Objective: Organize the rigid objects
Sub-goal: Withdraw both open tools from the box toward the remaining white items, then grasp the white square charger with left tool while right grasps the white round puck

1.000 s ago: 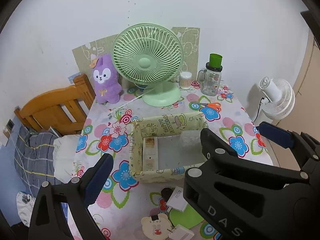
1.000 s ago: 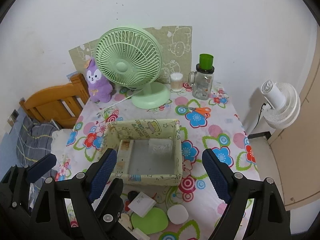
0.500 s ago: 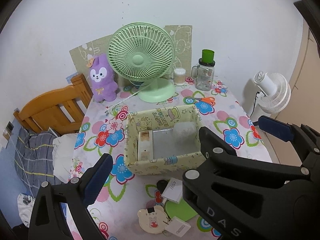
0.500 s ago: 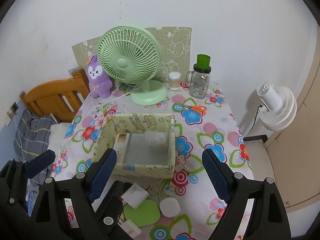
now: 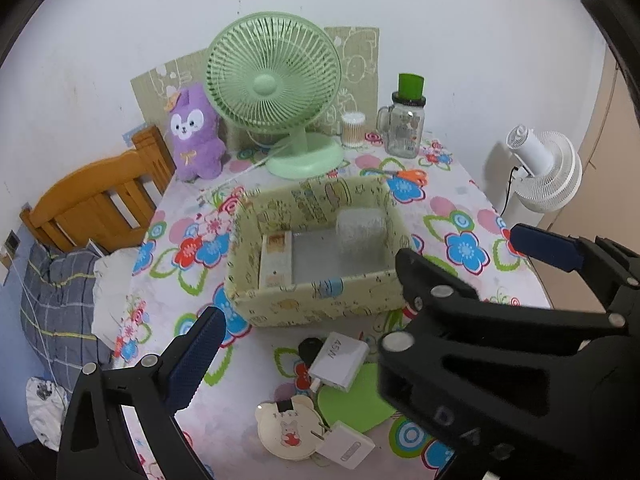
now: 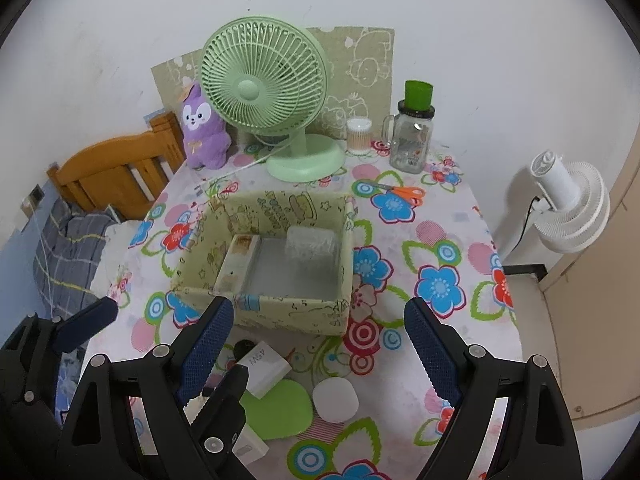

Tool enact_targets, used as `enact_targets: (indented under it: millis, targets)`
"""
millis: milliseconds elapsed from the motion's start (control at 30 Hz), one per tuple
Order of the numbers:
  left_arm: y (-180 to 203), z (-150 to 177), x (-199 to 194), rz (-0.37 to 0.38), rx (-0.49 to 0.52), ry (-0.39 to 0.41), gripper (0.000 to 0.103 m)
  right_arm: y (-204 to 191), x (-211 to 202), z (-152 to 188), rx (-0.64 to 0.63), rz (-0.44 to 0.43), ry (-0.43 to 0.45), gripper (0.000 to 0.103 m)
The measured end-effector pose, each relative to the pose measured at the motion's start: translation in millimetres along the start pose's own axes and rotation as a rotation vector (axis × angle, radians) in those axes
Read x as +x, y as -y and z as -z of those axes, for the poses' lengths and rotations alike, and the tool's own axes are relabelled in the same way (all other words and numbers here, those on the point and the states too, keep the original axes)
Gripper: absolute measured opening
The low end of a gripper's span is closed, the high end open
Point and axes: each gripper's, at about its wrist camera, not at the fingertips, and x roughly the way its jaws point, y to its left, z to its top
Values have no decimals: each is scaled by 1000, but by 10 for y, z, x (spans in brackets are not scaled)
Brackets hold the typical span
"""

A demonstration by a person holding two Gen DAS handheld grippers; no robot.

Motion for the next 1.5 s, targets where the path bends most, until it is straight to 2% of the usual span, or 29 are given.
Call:
enact_targets:
  millis: [233, 600, 1000, 1500]
  targets:
    - [-7, 214, 189, 20, -2, -17, 100, 124, 197, 177, -5, 7, -17, 89]
    - [-80, 500, 499, 75, -77, -89, 100, 145, 510, 528, -28, -11, -38, 89]
    - [-98, 833, 712, 75, -52, -120, 100, 69, 745, 847, -89, -21, -64, 89]
    - [-102, 1184, 834, 78, -91, -168, 98, 24, 976, 1185, -95, -12, -110, 89]
